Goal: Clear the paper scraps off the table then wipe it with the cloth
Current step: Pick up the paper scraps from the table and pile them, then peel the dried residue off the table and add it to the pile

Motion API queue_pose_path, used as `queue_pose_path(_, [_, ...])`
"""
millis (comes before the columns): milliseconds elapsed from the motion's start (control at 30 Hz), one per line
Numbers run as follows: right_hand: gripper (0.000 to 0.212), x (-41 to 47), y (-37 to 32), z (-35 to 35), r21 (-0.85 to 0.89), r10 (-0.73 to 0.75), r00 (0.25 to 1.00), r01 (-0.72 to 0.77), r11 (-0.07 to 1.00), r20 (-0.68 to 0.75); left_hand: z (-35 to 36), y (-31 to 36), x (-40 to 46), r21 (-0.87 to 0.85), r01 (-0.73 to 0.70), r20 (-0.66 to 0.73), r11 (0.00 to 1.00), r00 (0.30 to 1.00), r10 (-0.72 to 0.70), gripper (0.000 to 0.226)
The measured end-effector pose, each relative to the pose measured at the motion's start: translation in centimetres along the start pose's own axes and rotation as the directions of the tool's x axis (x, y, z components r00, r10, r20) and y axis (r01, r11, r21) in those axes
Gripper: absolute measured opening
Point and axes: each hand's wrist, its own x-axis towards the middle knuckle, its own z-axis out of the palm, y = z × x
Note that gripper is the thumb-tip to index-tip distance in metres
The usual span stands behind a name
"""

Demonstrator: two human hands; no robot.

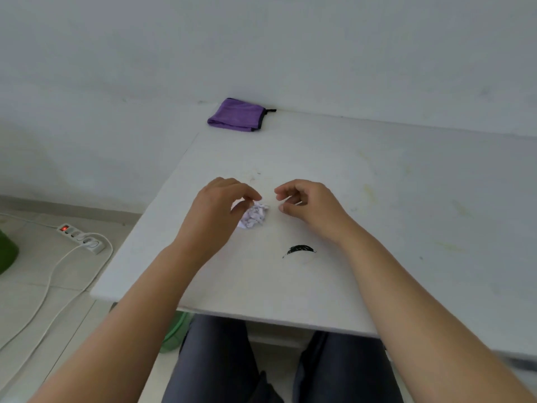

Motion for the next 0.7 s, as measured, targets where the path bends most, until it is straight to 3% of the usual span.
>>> queue_pose_path(200, [0.010, -3.4, 1.3, -2.5, -0.017, 0.028, 0.965, -0.033, 0.999, -0.259, 3.5, 5.7, 1.2, -0.117, -0.116, 0.107, 0.986, 0.986, 0.129, 0.020])
queue_pose_path(433, [0.017, -5.6, 4.8, -10.9, -0.050, 0.151, 0.861, -0.201, 0.978, -0.486, 9.7, 10.5, 6.2, -0.053, -0.127, 0.343, 0.990, 0.929, 0.138, 0.025])
queue_pose_path(633, [0.027, -3.5, 6.6, -14.7, -0.240, 0.180, 0.903, -0.288, 0.927, -0.390, 13.5, 11.3, 9.7, 0.126, -0.086, 0.421, 0.988, 0.907, 0.025, 0.050])
queue_pose_path(700, [0.030, -1.8, 7.1, -15.0, -0.341, 0.177, 0.931, -0.288, 0.895, -0.321, 14.3, 11.0, 10.3, 0.136, -0.075, 0.427, 0.988, 0.904, 0.010, 0.048])
